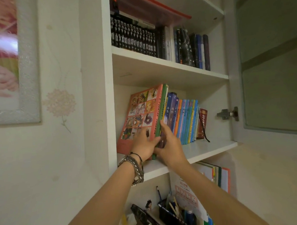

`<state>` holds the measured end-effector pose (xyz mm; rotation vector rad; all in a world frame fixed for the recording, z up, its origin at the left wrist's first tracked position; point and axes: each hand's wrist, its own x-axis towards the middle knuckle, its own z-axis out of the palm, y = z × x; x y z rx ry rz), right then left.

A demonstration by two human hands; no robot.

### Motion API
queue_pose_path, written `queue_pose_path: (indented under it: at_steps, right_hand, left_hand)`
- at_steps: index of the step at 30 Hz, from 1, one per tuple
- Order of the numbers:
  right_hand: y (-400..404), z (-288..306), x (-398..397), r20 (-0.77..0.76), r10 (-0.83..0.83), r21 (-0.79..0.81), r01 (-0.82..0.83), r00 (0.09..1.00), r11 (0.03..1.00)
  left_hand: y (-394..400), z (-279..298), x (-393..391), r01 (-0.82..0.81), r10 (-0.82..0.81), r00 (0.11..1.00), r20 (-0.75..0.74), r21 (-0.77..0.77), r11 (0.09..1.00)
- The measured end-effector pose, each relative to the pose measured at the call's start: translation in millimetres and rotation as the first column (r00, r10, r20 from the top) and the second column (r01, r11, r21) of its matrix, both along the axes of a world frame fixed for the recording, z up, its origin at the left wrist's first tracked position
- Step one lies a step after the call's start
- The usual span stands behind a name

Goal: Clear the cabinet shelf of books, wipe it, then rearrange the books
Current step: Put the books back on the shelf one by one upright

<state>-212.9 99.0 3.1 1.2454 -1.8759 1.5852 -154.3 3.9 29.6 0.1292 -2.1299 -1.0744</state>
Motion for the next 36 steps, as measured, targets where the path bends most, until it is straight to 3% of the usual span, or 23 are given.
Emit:
queue_pose_path:
  at_steps: [11, 17, 26, 36]
  right_hand:
    - [13, -3, -27, -0.035, 0.129, 0.161, -0.122, 0.991, 0.979]
    - [4, 9, -22, -0.120, -0.017, 0.199, 0.041, 0.993, 0.979]
    - [5, 7, -28, -0.122, 0.002, 0.212, 0.024, 0.992, 0.977]
    - [-1, 23, -17, -0.294, -0.250, 0.280, 0.333, 0.923, 0.900]
  left_hand:
    - [2, 3, 2, -0.003, 0.003, 1.000, -0.018, 0.020, 1.000]
    - [2, 9, -1, -0.096, 0.095, 0.995, 0.015, 0.034, 0.995]
    - [2, 9, -6, -0.181, 0.181, 0.983, 0.022, -0.031, 0.983]
    - [-2, 6, -7, -0.373, 0.378, 0.926, -0.004, -0.183, 0.910]
